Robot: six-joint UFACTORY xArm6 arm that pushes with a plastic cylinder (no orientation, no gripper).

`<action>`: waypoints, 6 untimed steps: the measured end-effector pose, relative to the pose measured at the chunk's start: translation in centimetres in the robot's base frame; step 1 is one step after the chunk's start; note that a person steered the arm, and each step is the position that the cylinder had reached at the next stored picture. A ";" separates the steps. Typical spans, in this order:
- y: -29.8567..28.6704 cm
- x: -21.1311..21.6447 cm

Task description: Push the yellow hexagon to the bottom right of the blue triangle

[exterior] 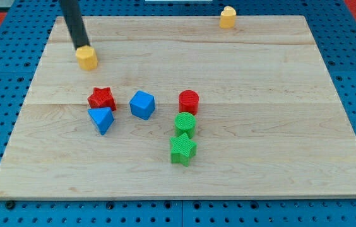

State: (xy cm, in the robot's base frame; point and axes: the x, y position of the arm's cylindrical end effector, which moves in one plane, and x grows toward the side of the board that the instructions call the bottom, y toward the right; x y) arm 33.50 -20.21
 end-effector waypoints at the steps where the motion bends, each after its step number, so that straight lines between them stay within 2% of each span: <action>1: 0.4 5.8; 2: -1.9 -1.6; 3: 3.2 2.7; 5: 0.0 8.4; 6: -1.4 6.3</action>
State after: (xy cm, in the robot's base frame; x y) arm 39.81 -21.58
